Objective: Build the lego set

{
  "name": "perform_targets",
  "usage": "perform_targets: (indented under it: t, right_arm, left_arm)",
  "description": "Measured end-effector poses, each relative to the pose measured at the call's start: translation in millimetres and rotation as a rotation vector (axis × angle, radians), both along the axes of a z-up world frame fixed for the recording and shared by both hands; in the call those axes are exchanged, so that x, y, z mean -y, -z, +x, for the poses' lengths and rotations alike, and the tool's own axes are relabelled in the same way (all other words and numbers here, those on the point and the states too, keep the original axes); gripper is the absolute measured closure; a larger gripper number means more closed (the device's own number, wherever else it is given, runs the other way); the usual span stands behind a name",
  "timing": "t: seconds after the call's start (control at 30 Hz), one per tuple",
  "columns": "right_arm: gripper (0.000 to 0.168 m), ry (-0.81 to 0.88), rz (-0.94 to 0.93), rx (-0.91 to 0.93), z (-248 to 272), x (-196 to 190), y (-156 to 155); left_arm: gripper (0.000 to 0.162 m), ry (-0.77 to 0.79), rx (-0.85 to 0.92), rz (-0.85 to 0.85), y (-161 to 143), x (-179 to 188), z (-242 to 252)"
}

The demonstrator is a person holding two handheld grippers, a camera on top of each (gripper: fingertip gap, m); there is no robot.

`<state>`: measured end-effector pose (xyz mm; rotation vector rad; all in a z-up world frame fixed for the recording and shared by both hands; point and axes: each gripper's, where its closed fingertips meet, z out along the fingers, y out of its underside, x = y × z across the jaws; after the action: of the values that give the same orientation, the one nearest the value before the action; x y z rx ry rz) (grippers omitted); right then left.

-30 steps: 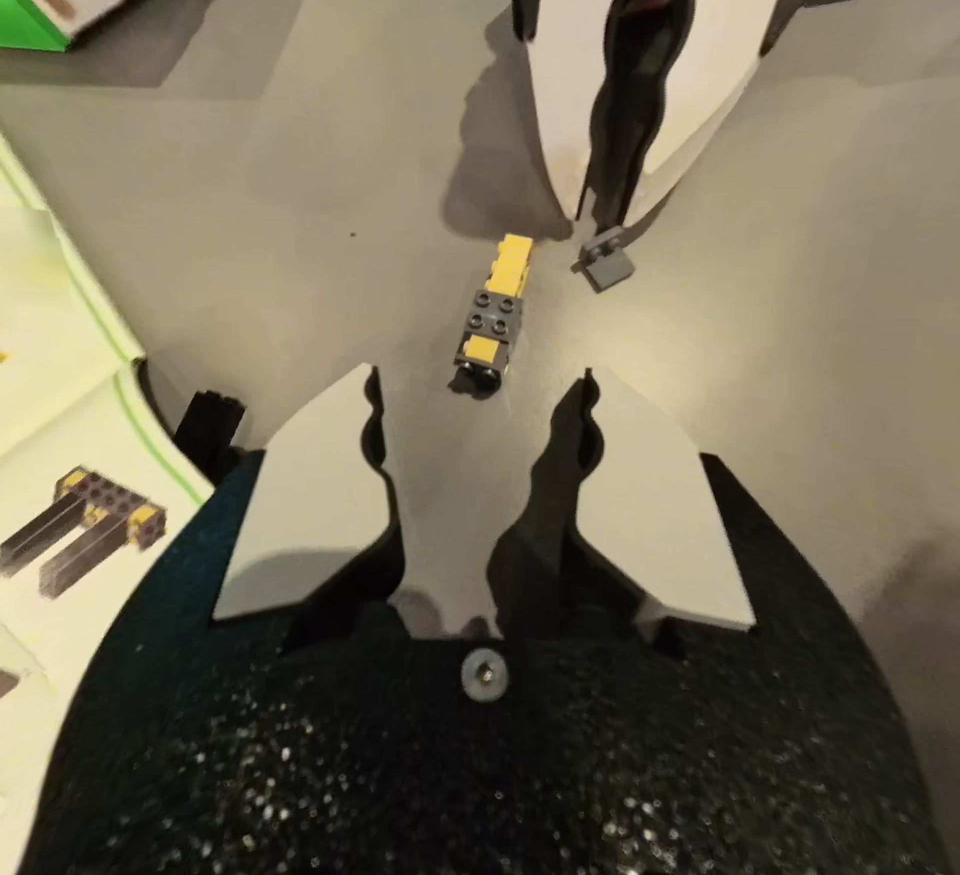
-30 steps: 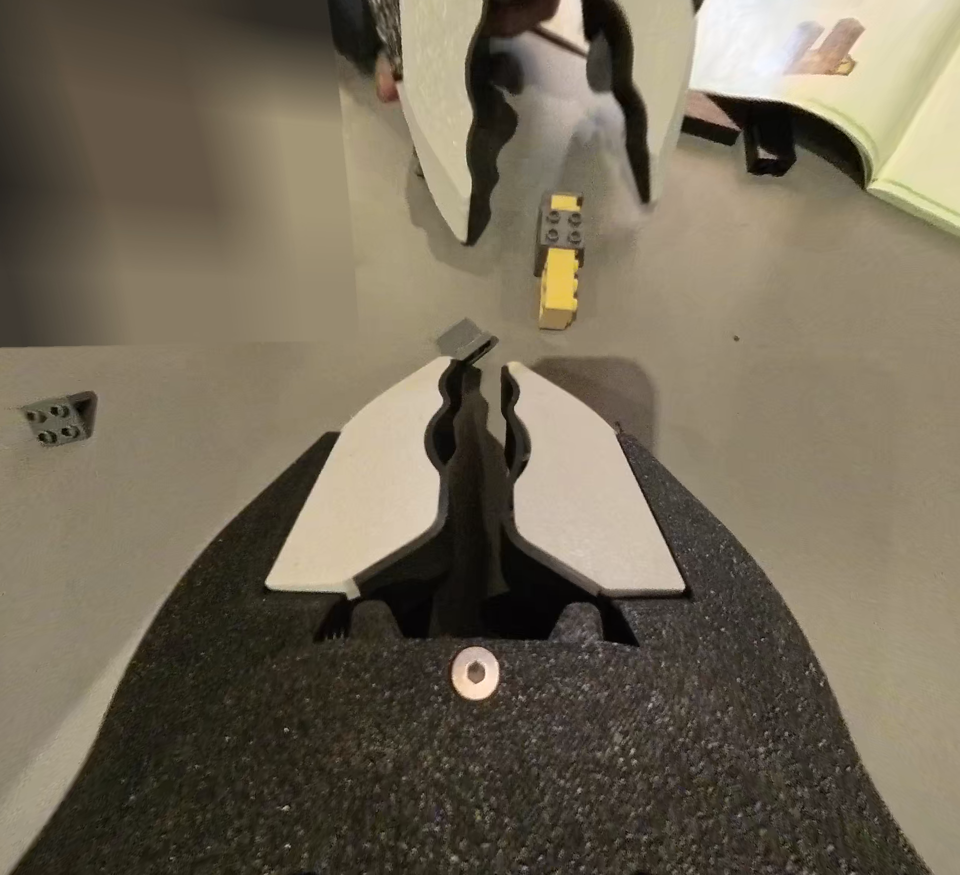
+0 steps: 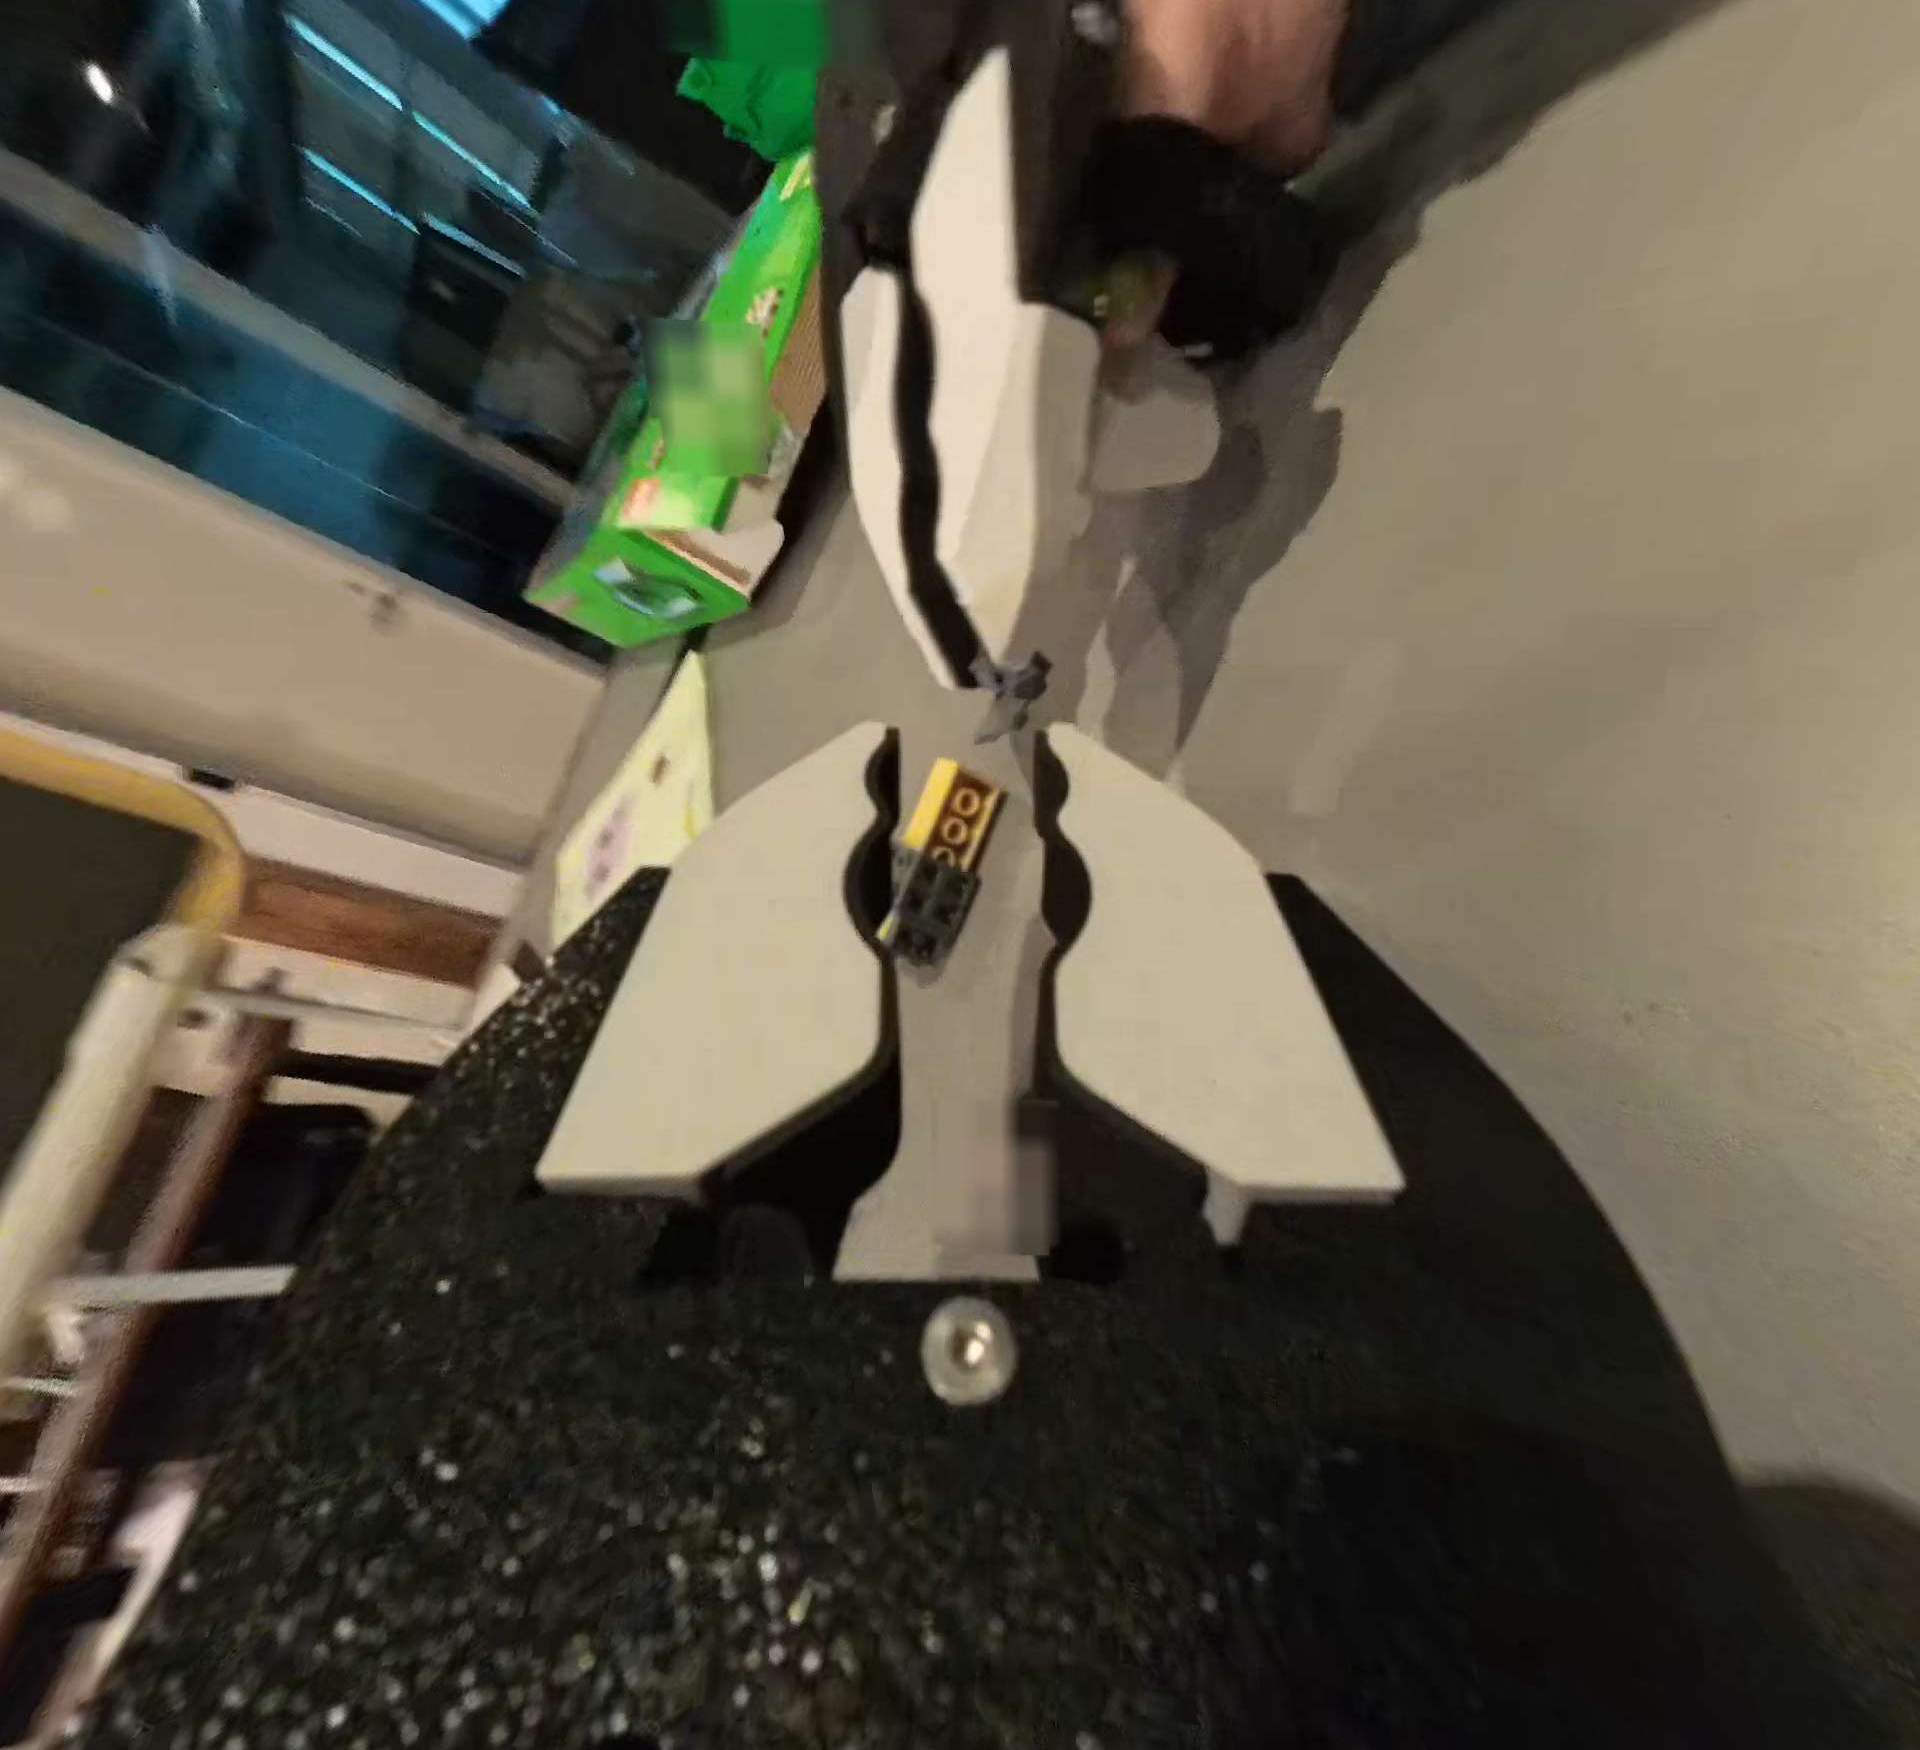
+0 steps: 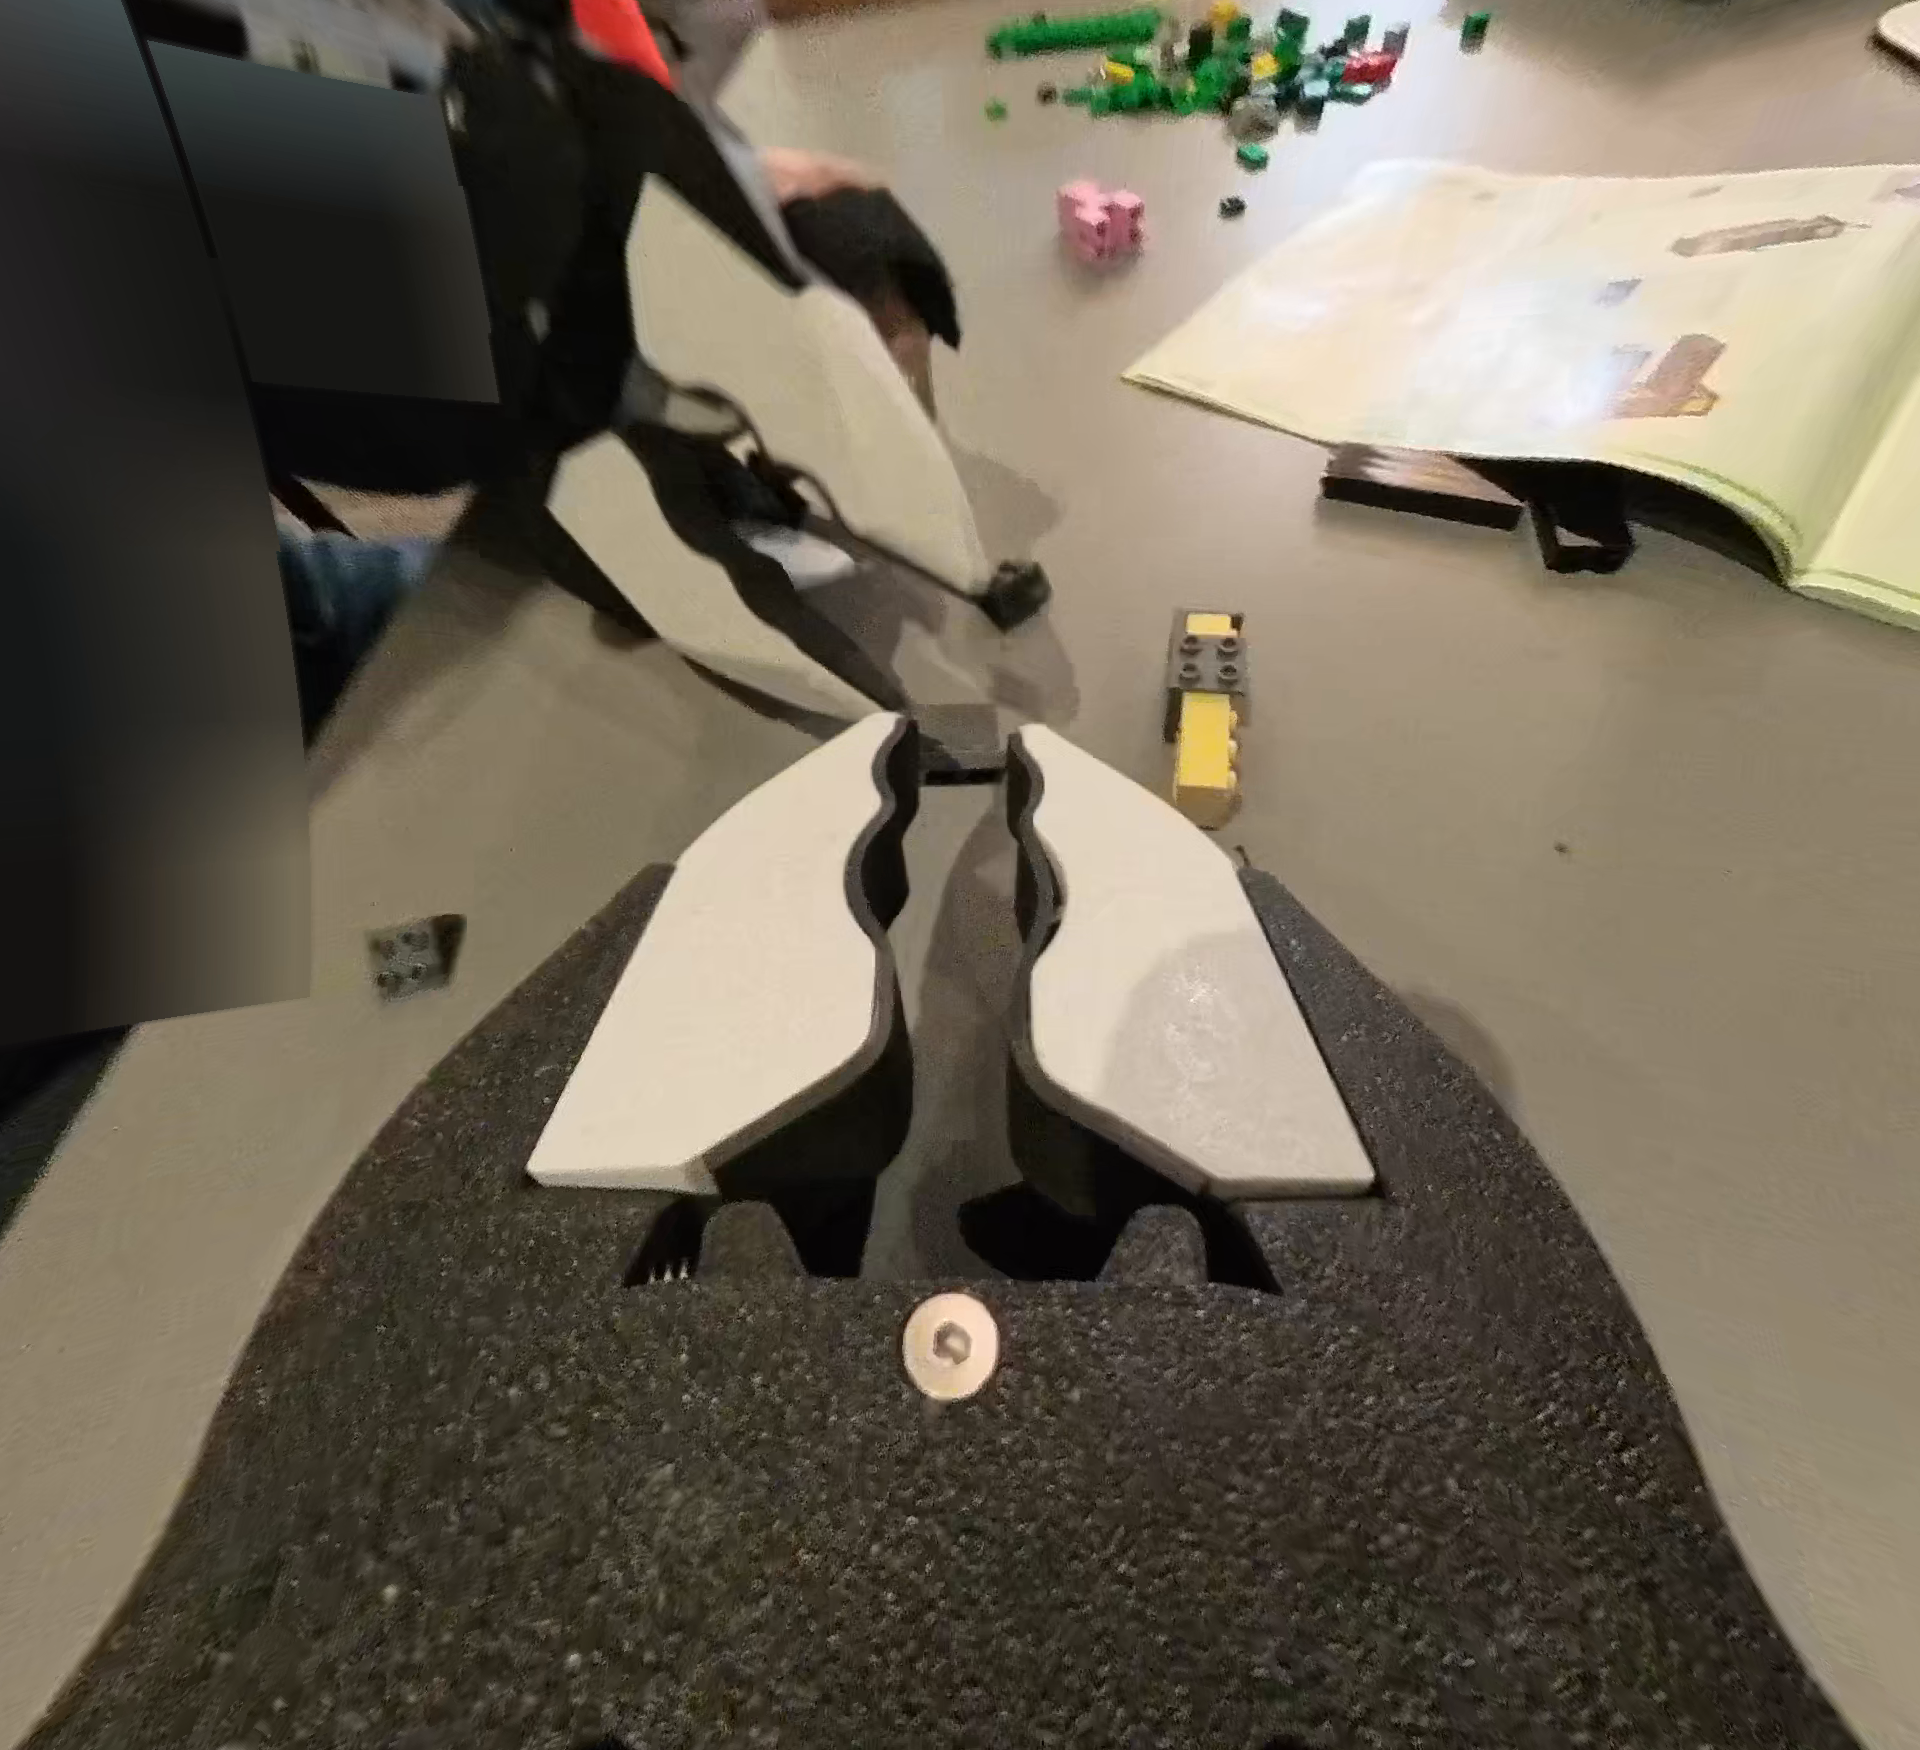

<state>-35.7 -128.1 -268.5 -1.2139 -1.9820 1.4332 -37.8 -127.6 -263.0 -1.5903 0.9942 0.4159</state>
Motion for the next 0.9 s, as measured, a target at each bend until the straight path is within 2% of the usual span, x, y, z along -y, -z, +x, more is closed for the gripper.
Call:
perform_targets:
  t: [0.17, 0.27, 0.33, 0.37, 0.43, 0.5, 0.63, 0.7, 0.8, 0.9]
  right_arm:
    - [0.153, -0.053, -0.165, -0.001, 5, 4, -11]
    - [0.153, -0.047, -0.184, 0.000, 5, 3, -12]
    - [0.159, -0.027, -0.190, -0.024, 3, 0, -15]
    - [0.156, -0.012, -0.191, -0.066, 1, -2, -20]
    - [0.144, 0.042, -0.134, -0.156, -3, -9, -27]
    - [0.132, 0.109, -0.020, -0.206, -8, -16, -27]
    - [0.138, 0.193, 0.097, -0.372, -15, -15, -43]
    - [0.150, 0.188, 0.105, -0.406, -16, -8, -49]
    - [0.150, 0.193, 0.061, -0.435, -17, -4, -56]
    - [0.151, 0.228, 0.135, -0.492, -18, -6, -60]
  left_arm:
    - [0.157, 0.034, -0.131, 0.056, 1, -3, 15]
    - [0.158, 0.034, -0.121, 0.031, 2, -5, 17]
    - [0.159, -0.014, -0.094, 0.016, 0, -8, 13]
    - [0.159, -0.047, -0.056, 0.006, -2, -10, 9]
    - [0.159, -0.077, 0.111, -0.008, -13, -12, 4]
    - [0.159, -0.081, 0.361, -0.034, -28, -13, 1]
    - [0.159, 0.008, 0.859, -0.118, -51, -13, -4]
    - [0.159, 0.053, 0.979, -0.148, -55, -12, -7]
    - [0.159, 0.145, 1.130, -0.192, -61, -8, -5]
    - [0.159, 0.201, 1.239, -0.234, -63, -6, -6]
